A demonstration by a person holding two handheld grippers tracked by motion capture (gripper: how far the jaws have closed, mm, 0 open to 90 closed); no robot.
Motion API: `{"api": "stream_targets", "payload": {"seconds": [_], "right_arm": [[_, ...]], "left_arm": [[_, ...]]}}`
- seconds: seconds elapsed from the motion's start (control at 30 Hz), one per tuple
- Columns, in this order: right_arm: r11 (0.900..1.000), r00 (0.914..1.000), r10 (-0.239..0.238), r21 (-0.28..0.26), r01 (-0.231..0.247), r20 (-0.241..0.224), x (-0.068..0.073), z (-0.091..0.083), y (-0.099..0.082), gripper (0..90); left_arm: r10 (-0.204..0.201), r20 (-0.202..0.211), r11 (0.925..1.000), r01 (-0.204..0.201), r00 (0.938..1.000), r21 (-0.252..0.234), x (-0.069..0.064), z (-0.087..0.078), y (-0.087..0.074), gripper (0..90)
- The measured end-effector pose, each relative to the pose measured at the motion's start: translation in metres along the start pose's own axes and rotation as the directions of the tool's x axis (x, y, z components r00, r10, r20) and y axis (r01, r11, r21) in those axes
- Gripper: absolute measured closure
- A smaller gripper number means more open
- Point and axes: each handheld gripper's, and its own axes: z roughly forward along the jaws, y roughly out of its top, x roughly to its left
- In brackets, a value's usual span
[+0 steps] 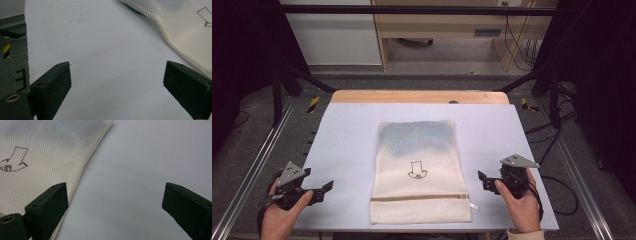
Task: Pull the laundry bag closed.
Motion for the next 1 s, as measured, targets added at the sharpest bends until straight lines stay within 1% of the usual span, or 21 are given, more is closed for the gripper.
{"api": "stream_targets", "payload": {"seconds": [0.03,0.07,0.1,0.13,0.17,0.2,0.23,0.3,0.37,0.4,0.43,0.5,0.53,0.57,0.63,0.67,0.77,0.83,0.87,0.97,1.0], "right_arm": [[0.9999,0.9999,0.012,0.000,-0.012,-0.004,-0.002,-0.001,0.000,7.0],[0.9999,0.9999,0.010,-0.004,-0.010,-0.002,-0.004,-0.001,-0.001,7.0],[0.9998,0.9998,0.020,-0.006,-0.020,0.004,-0.006,-0.002,-0.001,7.0],[0.9998,0.9999,0.015,-0.010,-0.015,0.008,-0.009,-0.002,-0.002,6.8],[0.9995,0.9995,0.030,-0.010,-0.029,0.011,-0.012,-0.003,-0.002,6.9],[0.9994,0.9992,0.033,-0.013,-0.033,0.024,-0.015,-0.002,-0.003,6.9],[0.9992,0.9989,0.038,-0.015,-0.037,0.028,-0.017,-0.003,-0.003,6.9],[0.9992,0.9979,0.037,-0.014,-0.036,0.053,-0.022,-0.001,-0.005,7.1],[0.9992,0.9965,0.040,-0.002,-0.040,0.074,-0.027,0.000,-0.007,7.3],[0.9990,0.9957,0.045,0.002,-0.045,0.080,-0.030,0.002,-0.009,7.3],[0.9987,0.9950,0.049,0.007,-0.050,0.086,-0.032,0.003,-0.010,7.6],[0.9981,0.9927,0.060,0.012,-0.061,0.105,-0.038,0.005,-0.013,7.8],[0.9976,0.9928,0.064,0.021,-0.066,0.101,-0.042,0.006,-0.014,7.6],[0.9965,0.9919,0.077,0.027,-0.080,0.101,-0.043,0.006,-0.016,7.6],[0.9950,0.9908,0.085,0.043,-0.090,0.105,-0.047,0.007,-0.019,7.2],[0.9948,0.9906,0.086,0.045,-0.091,0.106,-0.048,0.008,-0.021,7.2],[0.9921,0.9899,0.105,0.058,-0.111,0.095,-0.052,0.009,-0.026,7.2],[0.9914,0.9897,0.108,0.063,-0.115,0.094,-0.053,0.010,-0.028,7.3],[0.9912,0.9892,0.114,0.057,-0.120,0.092,-0.053,0.011,-0.029,7.2],[0.9912,0.9902,0.108,0.067,-0.114,0.088,-0.052,0.013,-0.032,6.9],[0.9911,0.9915,0.101,0.078,-0.108,0.082,-0.051,0.015,-0.034,7.0]], "left_arm": [[-0.005,-0.002,1.0000,0.005,1.0000,0.000,0.002,0.001,-0.001,7.5],[-0.005,-0.005,1.0000,0.005,1.0000,0.002,0.004,0.002,-0.001,7.6],[-0.006,-0.008,1.0000,0.006,1.0000,0.008,0.006,0.003,-0.001,7.6],[-0.013,-0.007,0.9999,0.013,0.9999,0.005,0.008,0.005,-0.002,7.5],[-0.018,-0.008,0.9998,0.018,0.9998,0.011,0.010,0.007,-0.002,7.4],[-0.017,-0.013,0.9998,0.017,0.9998,0.014,0.012,0.009,-0.002,7.4],[-0.029,-0.015,0.9995,0.029,0.9995,0.013,0.014,0.012,-0.002,7.3],[-0.027,-0.020,0.9994,0.028,0.9994,0.019,0.016,0.017,-0.001,7.1],[-0.013,-0.023,0.9995,0.014,0.9996,0.029,0.017,0.022,0.000,6.5],[-0.006,-0.026,0.9992,0.007,0.9996,0.039,0.017,0.023,0.000,6.1],[-0.006,-0.034,0.9994,0.008,0.9994,0.033,0.018,0.026,0.001,6.1],[0.001,-0.037,0.9991,0.001,0.9993,0.042,0.020,0.031,0.002,6.0],[-0.003,-0.040,0.9991,0.005,0.9992,0.041,0.021,0.033,0.002,6.0],[0.005,-0.038,0.9985,-0.003,0.9993,0.055,0.022,0.035,0.002,5.9],[0.004,-0.035,0.9983,-0.002,0.9994,0.058,0.024,0.039,0.001,6.0],[0.008,-0.025,0.9979,-0.006,0.9996,0.064,0.025,0.040,0.001,6.5],[0.024,-0.026,0.9977,-0.022,0.9994,0.065,0.029,0.042,0.000,5.9],[0.025,-0.033,0.9978,-0.023,0.9991,0.062,0.030,0.044,0.000,5.5],[0.027,-0.036,0.9977,-0.025,0.9990,0.063,0.030,0.045,0.000,5.5],[0.040,-0.057,0.9973,-0.036,0.9976,0.064,0.028,0.046,-0.001,5.5],[0.036,-0.060,0.9978,-0.032,0.9976,0.058,0.028,0.046,-0.001,5.5]]}}
